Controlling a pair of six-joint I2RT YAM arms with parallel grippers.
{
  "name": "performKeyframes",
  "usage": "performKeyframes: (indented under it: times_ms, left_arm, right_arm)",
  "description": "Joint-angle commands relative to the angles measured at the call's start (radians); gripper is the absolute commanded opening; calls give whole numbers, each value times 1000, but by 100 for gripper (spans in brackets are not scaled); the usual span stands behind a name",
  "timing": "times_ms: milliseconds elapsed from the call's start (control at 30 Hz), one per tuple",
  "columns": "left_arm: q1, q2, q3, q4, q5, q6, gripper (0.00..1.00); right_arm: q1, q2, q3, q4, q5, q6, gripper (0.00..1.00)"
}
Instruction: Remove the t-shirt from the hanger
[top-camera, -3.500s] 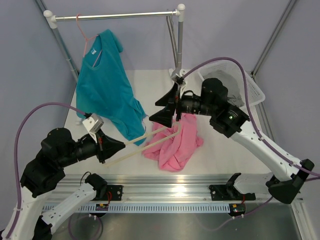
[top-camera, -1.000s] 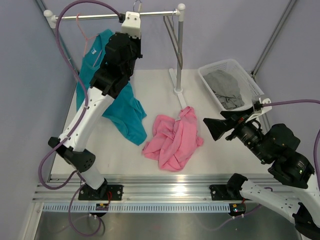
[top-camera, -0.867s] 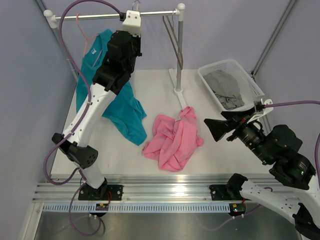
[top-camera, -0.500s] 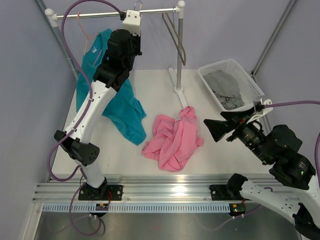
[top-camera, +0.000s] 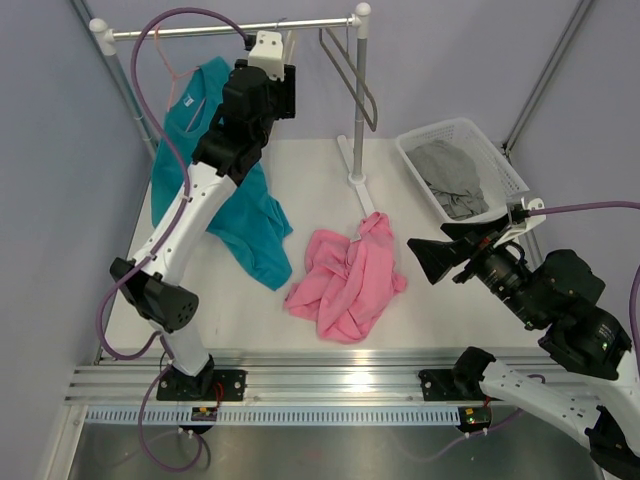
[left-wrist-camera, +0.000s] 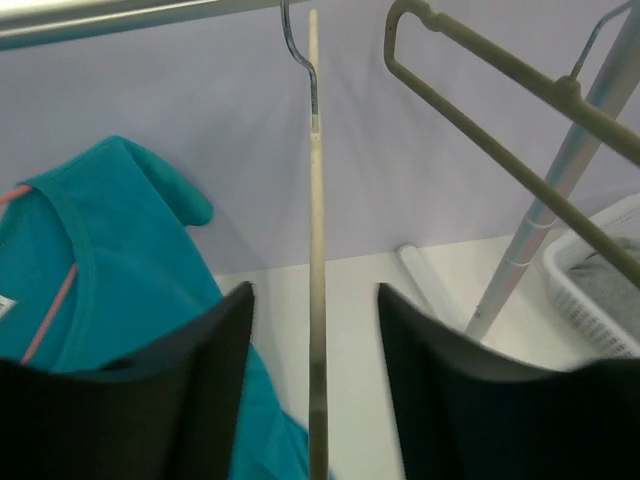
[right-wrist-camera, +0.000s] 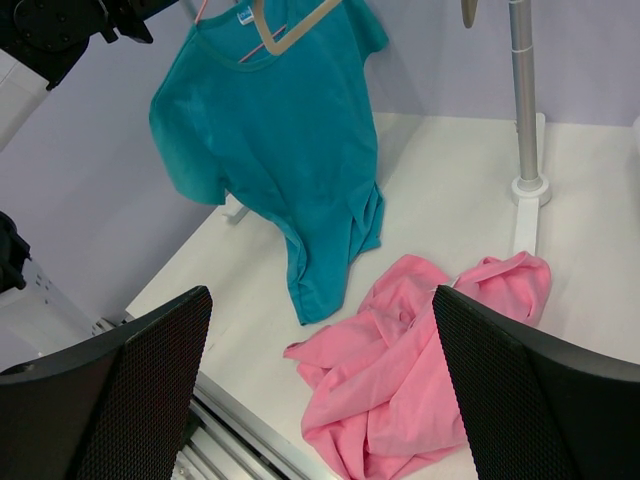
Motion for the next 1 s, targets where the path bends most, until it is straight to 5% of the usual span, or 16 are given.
performKeyframes:
  times_ms: [0,33,67,300,533,767,967]
  left_arm:
    - [6,-64,-27,51,23,-21,75]
    - [6,-76,-38,54,27,-23,94]
    - [6,-108,-50,52,56,-11,99]
    - [6,-400,-254,-10,207,-21,99]
    - [5,-789,-648,-104,379,-245,99]
    - [-17,-1078,-1197,78,547,-475,98]
    - [-79,-1132,-1429,238,503,-572,99]
  right_arm:
    - [2,-13,-4,14,-14,-3,100]
    - [2,-12,-4,14,-17,-3,99]
    - [2,-2,-2,11,-23,-7,100]
    - [2,65,21,-25,-50,-18,100]
    - [2,224,-25,-28,69,28,99]
    - [2,369,-284,99,58,219,99]
    - [2,632,-336,222,175,373,99]
